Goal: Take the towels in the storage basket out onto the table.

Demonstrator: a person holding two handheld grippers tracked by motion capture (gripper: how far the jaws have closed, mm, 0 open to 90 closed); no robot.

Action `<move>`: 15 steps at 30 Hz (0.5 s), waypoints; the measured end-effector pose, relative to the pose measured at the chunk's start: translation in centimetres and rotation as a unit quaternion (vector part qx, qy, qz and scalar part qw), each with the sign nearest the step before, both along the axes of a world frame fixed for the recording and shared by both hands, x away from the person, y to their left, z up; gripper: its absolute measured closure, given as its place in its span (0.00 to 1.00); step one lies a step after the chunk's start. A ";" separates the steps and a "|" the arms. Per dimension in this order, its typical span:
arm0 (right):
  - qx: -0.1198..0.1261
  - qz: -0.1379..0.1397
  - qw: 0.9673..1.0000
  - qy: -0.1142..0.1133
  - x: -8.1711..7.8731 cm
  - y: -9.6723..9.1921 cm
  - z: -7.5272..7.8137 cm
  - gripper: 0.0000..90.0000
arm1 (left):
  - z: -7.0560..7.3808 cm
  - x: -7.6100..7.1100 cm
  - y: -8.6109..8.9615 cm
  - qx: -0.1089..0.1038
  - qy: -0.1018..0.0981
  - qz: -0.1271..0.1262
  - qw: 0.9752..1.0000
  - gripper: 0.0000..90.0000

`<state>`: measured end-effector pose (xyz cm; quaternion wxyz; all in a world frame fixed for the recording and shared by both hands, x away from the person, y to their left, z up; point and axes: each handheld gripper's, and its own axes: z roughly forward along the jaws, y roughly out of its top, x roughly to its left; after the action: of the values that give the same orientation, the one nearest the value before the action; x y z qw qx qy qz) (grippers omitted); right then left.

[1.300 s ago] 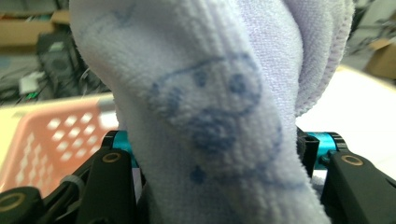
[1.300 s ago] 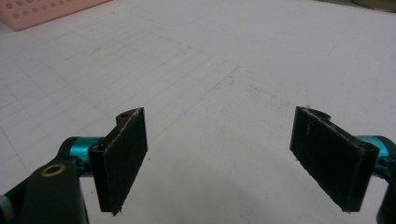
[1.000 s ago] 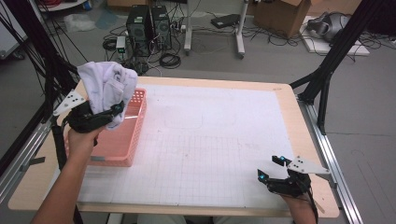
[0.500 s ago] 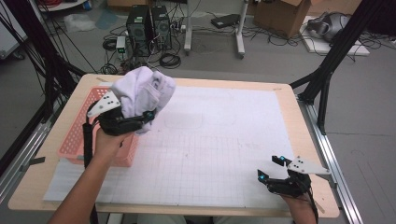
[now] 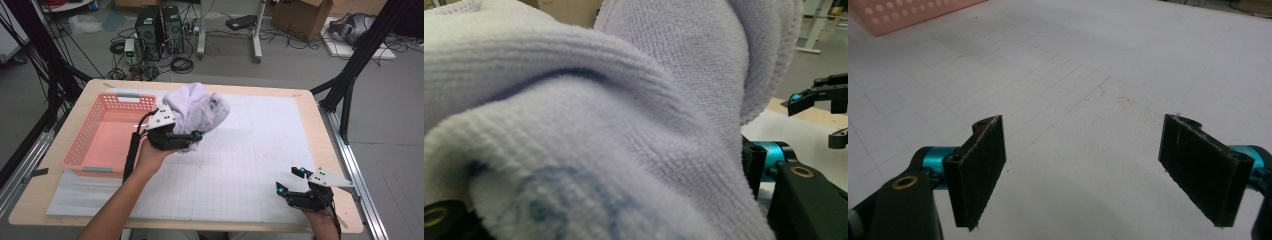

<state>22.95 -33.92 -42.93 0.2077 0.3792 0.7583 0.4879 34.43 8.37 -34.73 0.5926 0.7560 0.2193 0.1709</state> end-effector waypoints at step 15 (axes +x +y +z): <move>0.001 0.000 1.000 0.000 0.1 -0.1 -0.1 0.20 | -5.4 1.6 -5.7 0.026 0.056 -0.010 0.998 0.48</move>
<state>23.01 -34.00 -42.99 0.2073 0.3796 0.7576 0.4889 36.00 2.68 -40.16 0.5609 0.7819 0.2398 0.1282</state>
